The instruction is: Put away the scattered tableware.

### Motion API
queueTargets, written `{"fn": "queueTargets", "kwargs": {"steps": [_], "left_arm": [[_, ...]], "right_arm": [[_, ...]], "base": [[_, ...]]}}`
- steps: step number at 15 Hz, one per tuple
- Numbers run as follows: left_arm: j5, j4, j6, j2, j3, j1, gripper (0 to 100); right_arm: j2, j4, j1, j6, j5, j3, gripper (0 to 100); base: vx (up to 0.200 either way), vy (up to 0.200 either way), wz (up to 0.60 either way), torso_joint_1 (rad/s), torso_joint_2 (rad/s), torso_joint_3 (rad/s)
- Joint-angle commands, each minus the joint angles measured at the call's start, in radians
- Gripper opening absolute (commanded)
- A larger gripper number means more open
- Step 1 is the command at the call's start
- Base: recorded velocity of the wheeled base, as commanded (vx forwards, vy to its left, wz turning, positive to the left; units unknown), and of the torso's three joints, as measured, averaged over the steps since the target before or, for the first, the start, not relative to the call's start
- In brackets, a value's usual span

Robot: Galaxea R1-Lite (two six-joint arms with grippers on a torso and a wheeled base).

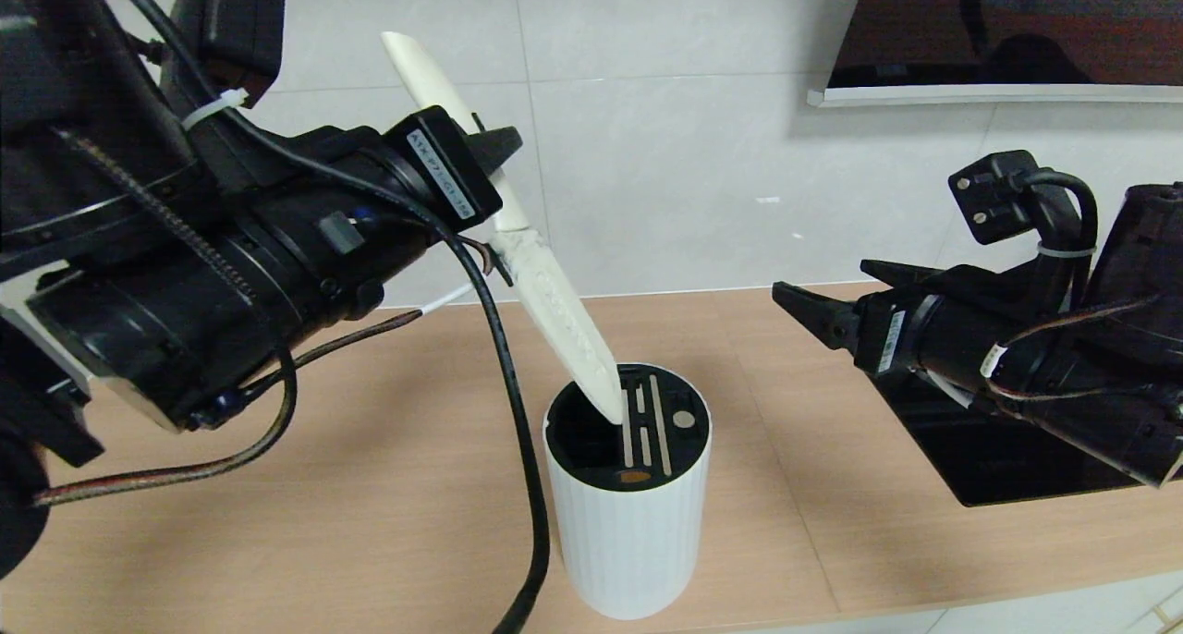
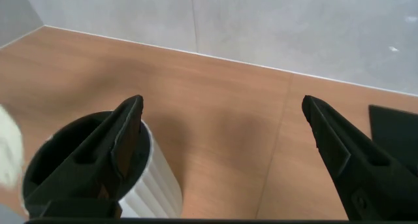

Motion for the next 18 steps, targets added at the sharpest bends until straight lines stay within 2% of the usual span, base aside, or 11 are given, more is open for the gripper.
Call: {"fn": "queueTargets", "kwargs": {"steps": [1,2,3,6,8,9,11,13,15,18], "left_arm": [[0.046,0.002,0.037,0.002,-0.011,-0.018,0],[0.062,0.002,0.045,0.004,-0.014,-0.020,0],[0.148,0.010,0.098,0.014,-0.022,-0.026,0],[0.247,0.013,0.183,0.034,-0.091,-0.035,0],[0.319,0.008,0.241,0.034,-0.114,-0.081,0],[0.367,0.008,0.264,0.042,-0.112,-0.125,0],[0.439,-0.006,0.285,0.082,-0.111,-0.191,0],[0.450,-0.035,0.296,0.100,-0.104,-0.208,0],[0.473,-0.081,0.336,0.114,-0.071,-0.236,0],[0.473,-0.124,0.364,0.133,-0.034,-0.247,0]], "right_arm": [[0.003,0.000,-0.002,-0.001,0.000,0.001,100],[0.001,0.000,-0.003,-0.001,0.000,0.001,100],[0.000,0.000,-0.014,-0.001,0.000,0.001,100],[0.004,0.000,-0.014,-0.001,0.000,0.002,100],[0.003,0.000,-0.016,-0.001,0.000,0.002,100],[0.004,0.000,-0.014,-0.001,0.000,0.004,100],[0.016,0.000,-0.014,-0.001,0.000,0.008,100],[0.021,-0.002,-0.014,-0.001,0.000,0.012,100],[0.021,0.000,-0.014,-0.001,0.000,0.013,100],[0.023,-0.002,-0.014,-0.001,0.000,0.013,100]], "base": [[0.000,0.000,0.00,0.000,0.00,0.000],[0.000,0.000,0.00,0.000,0.00,0.000],[0.000,0.000,0.00,0.000,0.00,0.000],[0.000,0.000,0.00,0.000,0.00,0.000],[0.000,0.000,0.00,0.000,0.00,0.000],[0.000,0.000,0.00,0.000,0.00,0.000],[0.000,0.000,0.00,0.000,0.00,0.000],[0.000,0.000,0.00,0.000,0.00,0.000],[0.000,0.000,0.00,0.000,0.00,0.000],[0.000,0.000,0.00,0.000,0.00,0.000]]}}
